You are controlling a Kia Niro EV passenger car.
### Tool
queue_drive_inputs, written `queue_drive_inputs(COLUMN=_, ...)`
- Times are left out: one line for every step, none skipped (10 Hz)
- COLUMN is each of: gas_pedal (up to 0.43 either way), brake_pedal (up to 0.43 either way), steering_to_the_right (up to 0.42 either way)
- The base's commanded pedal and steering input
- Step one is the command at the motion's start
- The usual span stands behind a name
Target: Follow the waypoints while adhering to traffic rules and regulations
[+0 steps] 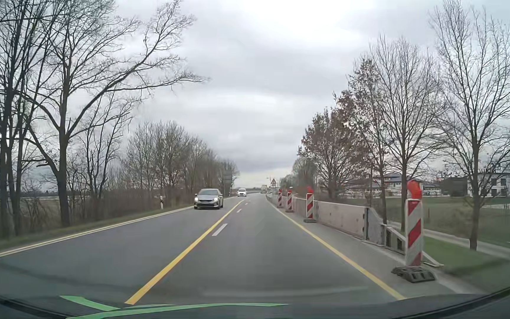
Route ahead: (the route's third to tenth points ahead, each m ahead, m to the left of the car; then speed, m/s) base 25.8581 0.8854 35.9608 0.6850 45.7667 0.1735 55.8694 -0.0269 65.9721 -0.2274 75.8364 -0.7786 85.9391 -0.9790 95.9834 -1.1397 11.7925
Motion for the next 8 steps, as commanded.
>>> queue_drive_inputs(gas_pedal=0.11, brake_pedal=0.0, steering_to_the_right=-0.002)
queue_drive_inputs(gas_pedal=0.11, brake_pedal=0.0, steering_to_the_right=-0.001)
queue_drive_inputs(gas_pedal=0.11, brake_pedal=0.0, steering_to_the_right=-0.002)
queue_drive_inputs(gas_pedal=0.11, brake_pedal=0.0, steering_to_the_right=-0.002)
queue_drive_inputs(gas_pedal=0.11, brake_pedal=0.0, steering_to_the_right=-0.002)
queue_drive_inputs(gas_pedal=0.11, brake_pedal=0.0, steering_to_the_right=-0.002)
queue_drive_inputs(gas_pedal=0.11, brake_pedal=0.0, steering_to_the_right=-0.002)
queue_drive_inputs(gas_pedal=0.11, brake_pedal=0.0, steering_to_the_right=-0.002)
